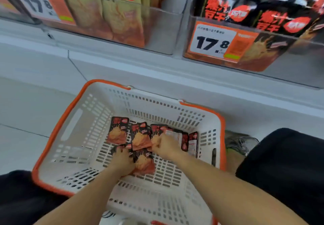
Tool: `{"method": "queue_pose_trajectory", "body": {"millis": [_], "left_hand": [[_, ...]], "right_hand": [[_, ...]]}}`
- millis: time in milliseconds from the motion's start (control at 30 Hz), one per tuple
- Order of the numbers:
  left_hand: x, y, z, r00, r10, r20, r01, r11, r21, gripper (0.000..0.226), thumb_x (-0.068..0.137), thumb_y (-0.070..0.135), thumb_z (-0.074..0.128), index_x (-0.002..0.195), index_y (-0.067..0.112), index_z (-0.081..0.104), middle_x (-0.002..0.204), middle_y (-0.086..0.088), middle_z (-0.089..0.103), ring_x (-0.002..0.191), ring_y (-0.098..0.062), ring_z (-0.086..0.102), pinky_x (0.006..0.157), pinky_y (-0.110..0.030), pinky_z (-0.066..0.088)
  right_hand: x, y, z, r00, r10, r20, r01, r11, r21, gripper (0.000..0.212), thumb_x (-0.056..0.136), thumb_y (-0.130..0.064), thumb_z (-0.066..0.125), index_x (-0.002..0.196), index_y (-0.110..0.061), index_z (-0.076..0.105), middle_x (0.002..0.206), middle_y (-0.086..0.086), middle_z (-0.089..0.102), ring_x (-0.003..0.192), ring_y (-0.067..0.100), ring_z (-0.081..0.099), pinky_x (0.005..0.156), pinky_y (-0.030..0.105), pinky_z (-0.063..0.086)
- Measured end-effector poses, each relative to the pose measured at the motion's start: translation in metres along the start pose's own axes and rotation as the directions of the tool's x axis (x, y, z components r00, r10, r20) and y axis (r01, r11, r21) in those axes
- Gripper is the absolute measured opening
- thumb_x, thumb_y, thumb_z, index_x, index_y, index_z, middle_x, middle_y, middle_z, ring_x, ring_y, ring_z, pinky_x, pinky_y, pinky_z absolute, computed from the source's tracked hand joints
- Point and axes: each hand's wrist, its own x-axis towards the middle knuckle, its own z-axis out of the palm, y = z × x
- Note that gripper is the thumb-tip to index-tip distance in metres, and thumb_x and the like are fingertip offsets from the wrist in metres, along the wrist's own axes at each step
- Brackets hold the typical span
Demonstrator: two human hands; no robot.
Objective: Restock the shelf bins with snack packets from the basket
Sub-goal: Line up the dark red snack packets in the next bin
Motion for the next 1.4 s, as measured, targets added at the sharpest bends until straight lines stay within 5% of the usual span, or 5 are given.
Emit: {"method": "queue_pose_trajectory", "body": {"millis": [367, 767, 900, 1167, 1400], "left_hand": [[0.008, 0.0, 0.013, 0.999, -0.029, 0.033, 0.029, 1.0, 0.01, 0.052, 0.093, 0.038, 0.059, 0.139, 0.017, 0.049, 0.152, -0.019, 0.021, 0.142, -0.041, 0.021, 0.112, -0.05, 0.034], [-0.063, 0.094, -0.071, 0.893, 0.437, 0.111, -0.244, 0.676, -0.696, 0.014, 0.092, 0.016, 0.07, 0.088, 0.003, 0.065, 0.072, -0.004, 0.07, 0.066, -0.019, 0.068, 0.068, -0.039, 0.058], [-0.129, 0.172, -0.139, 0.681, 0.675, -0.285, -0.688, 0.454, -0.566, 0.019, 0.092, 0.016, 0.071, 0.076, 0.021, 0.06, 0.063, 0.016, 0.061, 0.062, -0.002, 0.058, 0.065, -0.022, 0.048], [-0.204, 0.265, -0.216, -0.092, 0.558, -0.825, -0.854, 0.382, 0.354, 0.042, 0.09, 0.013, 0.064, 0.131, 0.008, 0.056, 0.137, -0.008, 0.052, 0.133, -0.025, 0.043, 0.113, -0.036, 0.032], [-0.176, 0.28, -0.223, 0.034, 0.652, -0.758, -0.668, 0.579, 0.468, 0.061, 0.09, 0.023, 0.065, 0.146, 0.013, 0.043, 0.154, -0.011, 0.038, 0.149, -0.033, 0.021, 0.121, -0.052, 0.015]], "right_hand": [[0.033, 0.012, 0.119, 0.927, 0.376, -0.006, -0.322, 0.802, 0.504, 0.051, 0.077, -0.02, 0.079, 0.114, -0.012, 0.046, 0.108, 0.007, 0.061, 0.085, 0.019, 0.054, 0.066, 0.029, 0.041], [-0.077, -0.004, -0.118, 0.985, 0.025, 0.171, 0.014, 0.975, -0.22, 0.034, 0.093, -0.041, 0.066, 0.114, -0.015, 0.06, 0.107, 0.006, 0.062, 0.099, 0.024, 0.059, 0.069, 0.026, 0.044], [-0.168, -0.013, -0.216, 0.93, -0.301, -0.213, 0.247, 0.937, -0.247, 0.029, 0.09, -0.041, 0.07, 0.114, -0.035, 0.055, 0.122, -0.011, 0.058, 0.111, 0.011, 0.057, 0.086, 0.033, 0.046], [-0.293, -0.006, -0.336, 0.139, -0.537, -0.832, 0.369, 0.808, -0.459, 0.026, 0.092, -0.016, 0.064, 0.107, -0.028, 0.047, 0.087, -0.021, 0.053, 0.077, 0.008, 0.055, 0.071, 0.025, 0.045], [-0.214, 0.015, -0.384, 0.452, -0.426, -0.784, 0.192, 0.905, -0.381, 0.024, 0.085, -0.021, 0.077, 0.099, -0.022, 0.057, 0.098, -0.001, 0.065, 0.097, 0.016, 0.061, 0.085, 0.029, 0.045]]}}
